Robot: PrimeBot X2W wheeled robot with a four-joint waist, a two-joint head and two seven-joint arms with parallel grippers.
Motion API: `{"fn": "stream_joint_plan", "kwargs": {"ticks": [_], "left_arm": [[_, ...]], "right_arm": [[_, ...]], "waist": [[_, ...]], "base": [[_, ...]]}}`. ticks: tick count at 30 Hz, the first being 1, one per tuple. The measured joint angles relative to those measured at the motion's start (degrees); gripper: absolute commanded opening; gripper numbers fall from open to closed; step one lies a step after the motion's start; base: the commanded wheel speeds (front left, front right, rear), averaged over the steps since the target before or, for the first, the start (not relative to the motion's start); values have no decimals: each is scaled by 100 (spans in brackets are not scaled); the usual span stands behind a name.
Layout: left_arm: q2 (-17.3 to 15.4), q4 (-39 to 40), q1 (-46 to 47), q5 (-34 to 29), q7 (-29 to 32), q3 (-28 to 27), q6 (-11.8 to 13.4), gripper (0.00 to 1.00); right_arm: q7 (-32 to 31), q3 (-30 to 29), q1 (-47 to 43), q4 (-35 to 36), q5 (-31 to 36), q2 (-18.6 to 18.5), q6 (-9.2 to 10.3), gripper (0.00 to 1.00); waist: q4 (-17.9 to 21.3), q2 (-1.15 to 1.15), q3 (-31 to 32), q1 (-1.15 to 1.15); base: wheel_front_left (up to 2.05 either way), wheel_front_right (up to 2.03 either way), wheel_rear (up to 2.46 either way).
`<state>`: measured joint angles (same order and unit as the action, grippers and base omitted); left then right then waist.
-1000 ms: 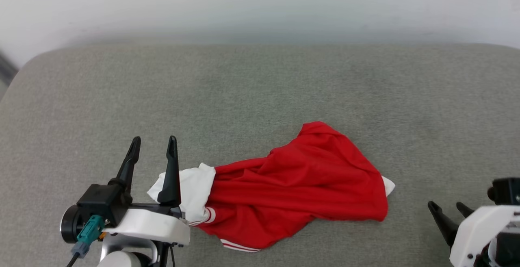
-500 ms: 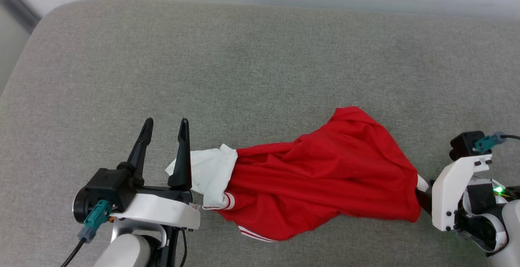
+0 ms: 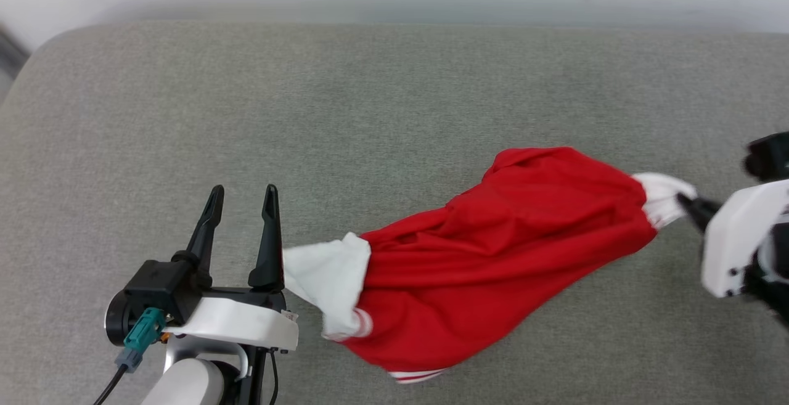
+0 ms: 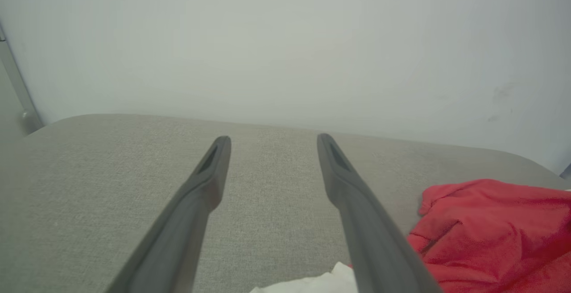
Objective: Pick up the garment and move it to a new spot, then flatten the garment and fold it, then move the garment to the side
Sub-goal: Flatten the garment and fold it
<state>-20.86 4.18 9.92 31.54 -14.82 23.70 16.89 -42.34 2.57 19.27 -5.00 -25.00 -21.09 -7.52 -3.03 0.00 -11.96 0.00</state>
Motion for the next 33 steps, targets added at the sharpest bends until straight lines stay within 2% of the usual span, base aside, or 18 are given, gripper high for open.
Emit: {"fn": "stream_joint_plan", "kwargs": {"ticks": [4, 8, 12, 16, 17, 18, 23, 33], "left_arm": [[-13, 4, -11, 0, -1, -19, -1, 100], [-10, 8, -32, 1, -1, -1, 1, 100], [-13, 0, -45, 21, 0, 7, 8, 100], [-23, -30, -52, 42, 0, 8, 3, 100], [-34, -45, -53, 44, 0, 4, -1, 100], [-44, -62, -53, 49, 1, -3, -1, 100], [-83, -153, -144, 99, 3, -31, 1, 100], [-203, -234, -396, 181, 157, -53, 101, 100]], "right_arm": [[37, -935, -151, 398, 290, 142, 0, 0], [-58, -1893, -896, 487, 527, 720, 1, 0], [31, -2443, -1619, 56, 544, 1310, 1, 0], [393, -2636, -1884, -435, 498, 1571, 0, 0], [502, -2632, -1889, -511, 475, 1594, 0, 35], [642, -2616, -1890, -577, 455, 1618, 0, 100], [1604, -2563, -1873, -575, 536, 1701, -1, 100], [3418, -2297, -1939, 357, 1134, 1648, 2, 100]], "waist": [[144, 0, 30, 0], [214, 0, 59, 0], [251, 0, 62, 0], [268, 0, 60, 0], [275, 0, 60, 0], [282, 0, 64, 0], [301, 0, 161, 0], [267, 0, 493, 0]], "base": [[0, 0, 0], [0, 0, 0], [0, 0, 0], [0, 0, 0], [0, 0, 0], [0, 0, 0], [0, 0, 0], [0, 0, 0]]}}
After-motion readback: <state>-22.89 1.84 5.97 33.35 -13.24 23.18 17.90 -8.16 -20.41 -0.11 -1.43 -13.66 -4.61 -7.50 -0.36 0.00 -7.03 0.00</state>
